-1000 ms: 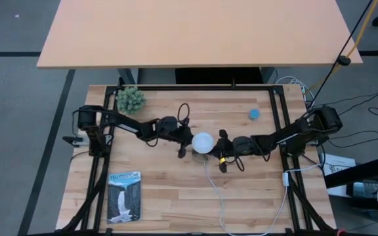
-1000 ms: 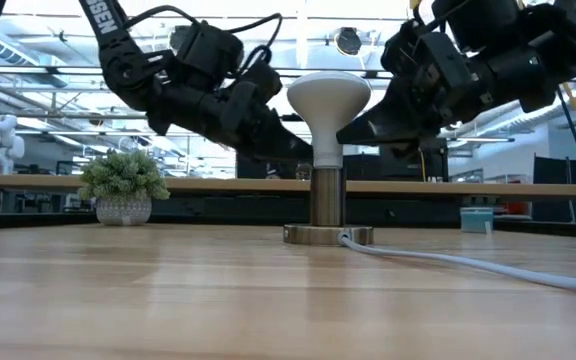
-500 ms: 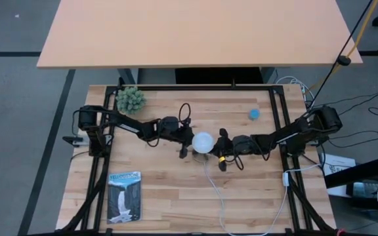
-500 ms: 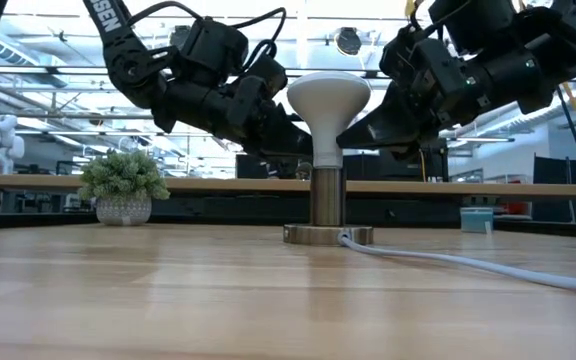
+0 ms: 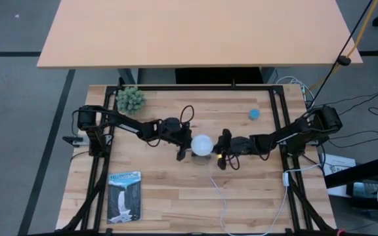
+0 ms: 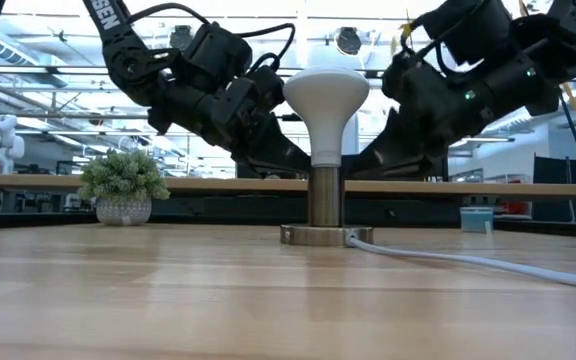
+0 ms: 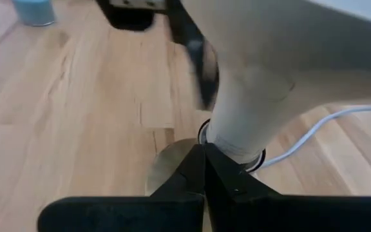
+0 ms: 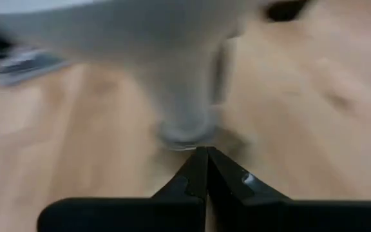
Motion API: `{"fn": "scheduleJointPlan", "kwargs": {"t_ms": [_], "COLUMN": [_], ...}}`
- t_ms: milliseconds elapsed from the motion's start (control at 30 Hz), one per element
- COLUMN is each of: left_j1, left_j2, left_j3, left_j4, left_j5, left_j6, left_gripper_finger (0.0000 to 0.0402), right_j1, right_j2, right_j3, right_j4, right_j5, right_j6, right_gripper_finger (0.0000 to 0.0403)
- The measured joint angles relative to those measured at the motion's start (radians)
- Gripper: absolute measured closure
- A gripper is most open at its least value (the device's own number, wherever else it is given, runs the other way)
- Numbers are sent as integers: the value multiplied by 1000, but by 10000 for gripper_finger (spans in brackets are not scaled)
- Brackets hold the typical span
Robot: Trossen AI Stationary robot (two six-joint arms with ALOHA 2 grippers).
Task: Screw lightbulb
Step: Remove the white lightbulb from the lamp
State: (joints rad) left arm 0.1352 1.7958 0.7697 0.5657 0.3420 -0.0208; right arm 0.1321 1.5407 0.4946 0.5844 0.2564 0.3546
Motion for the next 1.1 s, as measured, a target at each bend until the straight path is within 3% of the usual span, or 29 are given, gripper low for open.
{"fn": "scheduleJointPlan", "kwargs": {"t_ms": [100,300,433,600,800,1100], "left_j1": [0,2,-5,-12,-8,6], "left_j2": [0,3,3,3,3,4], "left_j3": [-1,-3,-3,-3,-4,-4], "left_j4": [17,69,72,73,68,38], "left_j5": [-28,-81,-72,-74,-81,-94], "left_j6": [3,30,29,30,29,31], "left_gripper_finger": [402,402,402,402,401,402], "right_j1": [7,17,13,3,5,42], "right_j2": [0,-1,0,0,-2,0], "right_j3": [0,1,2,2,2,1], "right_j4": [40,132,126,118,19,-12], "right_j5": [-126,-151,-77,-65,127,137], "right_j6": [1,-41,-64,-67,23,57], "right_gripper_finger": [403,403,403,403,403,403]}}
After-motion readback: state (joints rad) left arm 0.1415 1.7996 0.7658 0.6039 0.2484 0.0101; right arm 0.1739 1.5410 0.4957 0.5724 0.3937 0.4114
